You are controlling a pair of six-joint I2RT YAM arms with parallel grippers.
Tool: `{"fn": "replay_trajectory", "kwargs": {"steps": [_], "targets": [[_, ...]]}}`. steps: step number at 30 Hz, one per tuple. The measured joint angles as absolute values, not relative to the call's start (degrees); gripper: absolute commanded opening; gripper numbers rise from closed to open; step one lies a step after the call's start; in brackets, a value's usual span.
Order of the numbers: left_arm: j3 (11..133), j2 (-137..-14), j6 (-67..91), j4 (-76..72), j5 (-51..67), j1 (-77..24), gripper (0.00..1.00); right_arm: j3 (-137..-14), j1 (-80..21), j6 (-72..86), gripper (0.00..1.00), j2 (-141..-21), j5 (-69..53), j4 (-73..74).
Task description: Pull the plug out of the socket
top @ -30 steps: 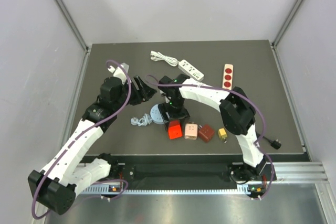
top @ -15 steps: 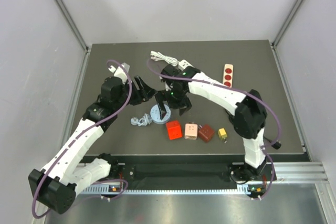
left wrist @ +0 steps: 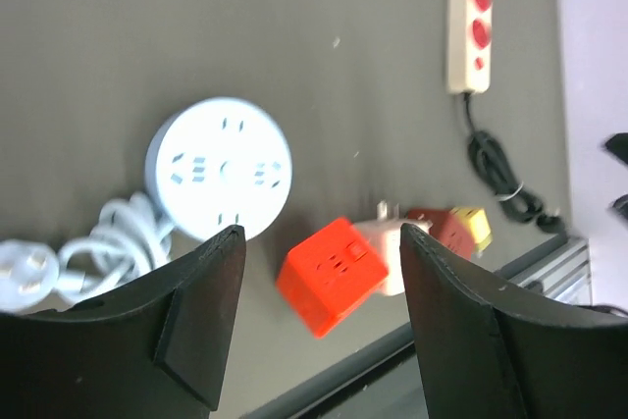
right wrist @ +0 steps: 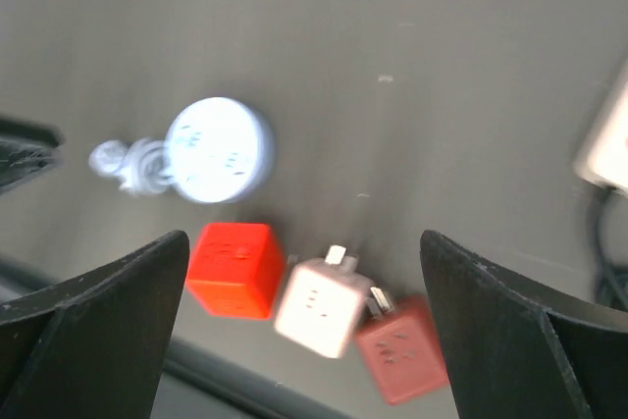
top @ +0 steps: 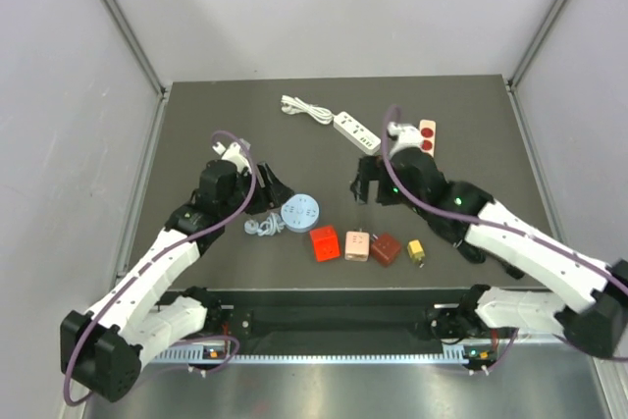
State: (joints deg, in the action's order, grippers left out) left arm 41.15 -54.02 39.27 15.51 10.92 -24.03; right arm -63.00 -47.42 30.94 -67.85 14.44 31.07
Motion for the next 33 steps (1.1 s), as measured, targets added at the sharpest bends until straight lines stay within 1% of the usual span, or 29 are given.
{"fn": "replay_trajectory", "kwargs": {"steps": [3,7,11,18,26,33], "targets": [[39.59,-53.8,39.51,15.86,11.57,-24.03,0.69,-51.68,-47.42,32.62,1.0,-59.02,20.91,24.49],[36.01,-51.0,40.29,12.71,13.65,-24.03,0.7,-39.09,-47.44,33.69,1.0,-52.6,26.72,17.76],[30.98,-48.03,41.45,8.56,15.84,-24.03,0.71,-29.17,-47.44,35.05,1.0,-46.28,29.36,13.98],[15.09,-36.29,47.7,-1.06,17.76,-24.03,0.71,-14.0,-47.44,39.44,1.0,-26.7,29.85,6.35],[5.63,-17.02,51.79,-3.51,17.58,-24.03,0.72,-3.64,-47.44,44.69,1.0,-14.31,28.32,2.79],[2.79,-3.49,52.64,0.58,17.23,-24.03,0.73,-2.24,-47.44,47.9,1.0,-6.11,27.51,2.37]]}}
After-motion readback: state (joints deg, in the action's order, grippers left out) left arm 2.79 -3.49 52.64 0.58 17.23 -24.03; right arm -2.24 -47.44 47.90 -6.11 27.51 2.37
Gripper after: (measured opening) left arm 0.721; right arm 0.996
